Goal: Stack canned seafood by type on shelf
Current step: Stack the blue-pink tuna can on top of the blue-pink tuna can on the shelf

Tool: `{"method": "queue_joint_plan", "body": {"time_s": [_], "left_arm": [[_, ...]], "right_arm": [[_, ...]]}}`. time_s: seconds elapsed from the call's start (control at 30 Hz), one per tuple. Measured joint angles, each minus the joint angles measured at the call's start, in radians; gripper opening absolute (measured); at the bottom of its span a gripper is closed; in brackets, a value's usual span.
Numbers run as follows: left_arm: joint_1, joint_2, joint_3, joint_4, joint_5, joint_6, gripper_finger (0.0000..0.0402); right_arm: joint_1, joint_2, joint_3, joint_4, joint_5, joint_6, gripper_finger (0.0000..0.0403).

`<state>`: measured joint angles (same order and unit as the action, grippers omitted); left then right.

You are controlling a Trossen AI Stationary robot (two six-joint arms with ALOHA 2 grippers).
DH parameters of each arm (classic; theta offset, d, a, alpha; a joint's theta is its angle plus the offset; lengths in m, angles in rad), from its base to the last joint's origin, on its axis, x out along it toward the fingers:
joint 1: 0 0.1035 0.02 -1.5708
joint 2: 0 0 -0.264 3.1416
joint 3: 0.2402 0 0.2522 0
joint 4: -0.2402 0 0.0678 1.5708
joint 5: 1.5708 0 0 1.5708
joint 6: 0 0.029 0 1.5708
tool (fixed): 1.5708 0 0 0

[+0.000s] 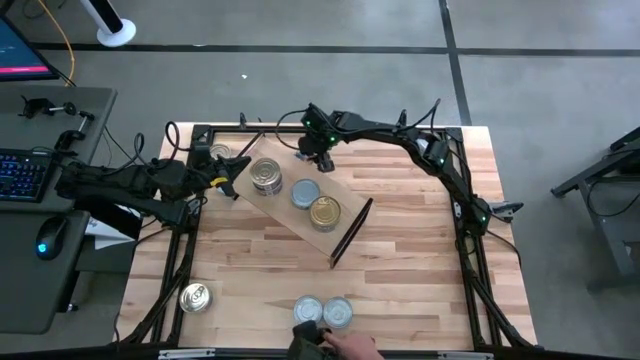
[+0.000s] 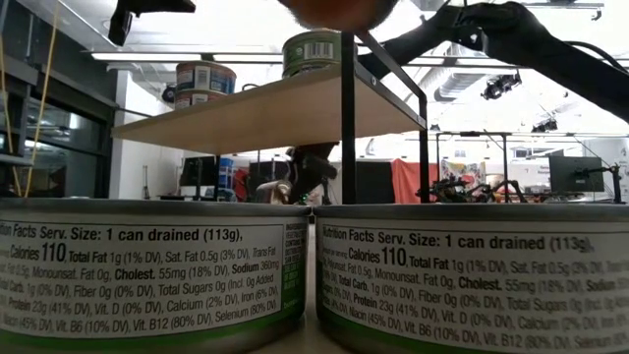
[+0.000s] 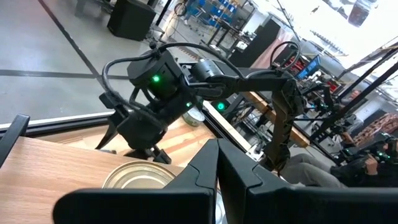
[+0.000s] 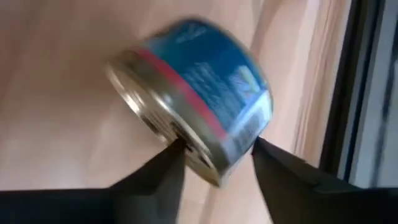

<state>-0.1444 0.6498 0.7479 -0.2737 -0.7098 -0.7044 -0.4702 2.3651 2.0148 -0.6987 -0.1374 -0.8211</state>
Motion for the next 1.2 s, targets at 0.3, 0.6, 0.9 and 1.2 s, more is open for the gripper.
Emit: {"method": "queue_joint_plan", "body": {"time_s": [0.3,0.6,0.9,1.2], "left_arm": [[0.0,0.0,0.0,-0.027,0.002,0.0,0.0],[0.0,0.0,0.0,-0.049,0.025,0.018,0.0],[0.0,0.0,0.0,-0.082,0.025,0.028,0.0],[0.0,0.0,0.0,-0.081,0.023,0.03,0.0]], "right_arm": [[-0.018,0.003,-0.001,0.023,-0.003,0.103,0.0013],[-0.054,-0.011,0.0,-0.095,0.016,0.106,0.0],[-0.097,-0.054,0.0,0.017,-0.171,0.246,0.0],[-0.044,-0.054,0.0,0.176,-0.259,0.37,0.0]]}}
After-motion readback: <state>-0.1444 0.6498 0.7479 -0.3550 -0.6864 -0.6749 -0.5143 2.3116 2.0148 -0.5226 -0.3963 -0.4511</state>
